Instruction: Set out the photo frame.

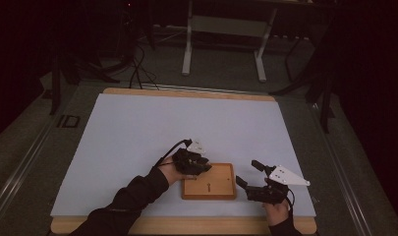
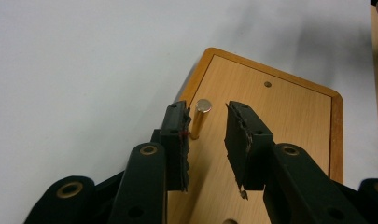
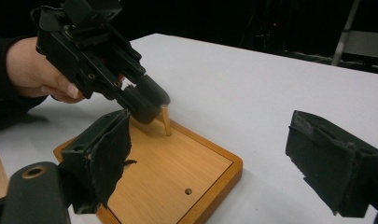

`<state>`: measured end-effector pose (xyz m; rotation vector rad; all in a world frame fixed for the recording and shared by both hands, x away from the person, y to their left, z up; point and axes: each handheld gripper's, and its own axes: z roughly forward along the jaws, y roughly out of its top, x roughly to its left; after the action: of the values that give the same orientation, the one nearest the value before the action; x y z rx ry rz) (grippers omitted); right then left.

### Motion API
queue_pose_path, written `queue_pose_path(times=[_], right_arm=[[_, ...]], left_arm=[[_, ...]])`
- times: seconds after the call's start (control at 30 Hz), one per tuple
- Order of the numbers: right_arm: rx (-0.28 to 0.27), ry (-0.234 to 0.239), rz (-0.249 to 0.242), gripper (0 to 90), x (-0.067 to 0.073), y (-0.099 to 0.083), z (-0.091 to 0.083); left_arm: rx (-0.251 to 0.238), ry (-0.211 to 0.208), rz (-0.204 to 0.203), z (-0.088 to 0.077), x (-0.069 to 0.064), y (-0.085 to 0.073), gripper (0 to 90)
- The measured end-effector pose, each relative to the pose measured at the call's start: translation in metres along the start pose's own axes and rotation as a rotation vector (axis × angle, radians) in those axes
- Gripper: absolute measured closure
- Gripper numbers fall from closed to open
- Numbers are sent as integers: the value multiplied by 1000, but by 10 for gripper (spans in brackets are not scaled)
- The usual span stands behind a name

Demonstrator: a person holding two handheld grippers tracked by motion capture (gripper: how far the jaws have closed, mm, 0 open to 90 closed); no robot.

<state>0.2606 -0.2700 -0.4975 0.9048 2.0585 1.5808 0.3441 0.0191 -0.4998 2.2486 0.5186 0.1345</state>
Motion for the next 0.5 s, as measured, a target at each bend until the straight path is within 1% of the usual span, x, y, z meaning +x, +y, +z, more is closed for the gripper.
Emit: queue_pose_path(times=[0.07, 0.1, 0.13, 0.2, 0.23, 0.3, 0.33, 0.43, 0.5], right_arm=[[-1, -1, 4, 137, 0, 0, 0], [0, 0, 4, 137, -1, 0, 0], [0, -1, 6, 137, -1, -1, 0], [4, 2, 6, 137, -1, -1, 1], [6, 3, 7, 138, -1, -1, 1], [7, 4, 6, 137, -1, -1, 2], [7, 4, 7, 137, -1, -1, 2], [7, 5, 8, 137, -1, -1, 2], [9, 7, 5, 137, -1, -1, 2]], left_arm=[[1, -2, -4, 3, 1, 1, 690], [2, 3, 2, 4, 1, 1, 691], [1, -2, -4, 5, 2, 2, 699], [2, 5, -5, 8, 2, 2, 714], [6, 0, -6, 9, 3, 2, 733], [9, 4, -9, 10, 4, 2, 737], [11, -1, -12, 10, 5, 1, 770], [9, -4, -14, 11, 4, 2, 811], [13, 4, -7, 11, 3, 2, 824]])
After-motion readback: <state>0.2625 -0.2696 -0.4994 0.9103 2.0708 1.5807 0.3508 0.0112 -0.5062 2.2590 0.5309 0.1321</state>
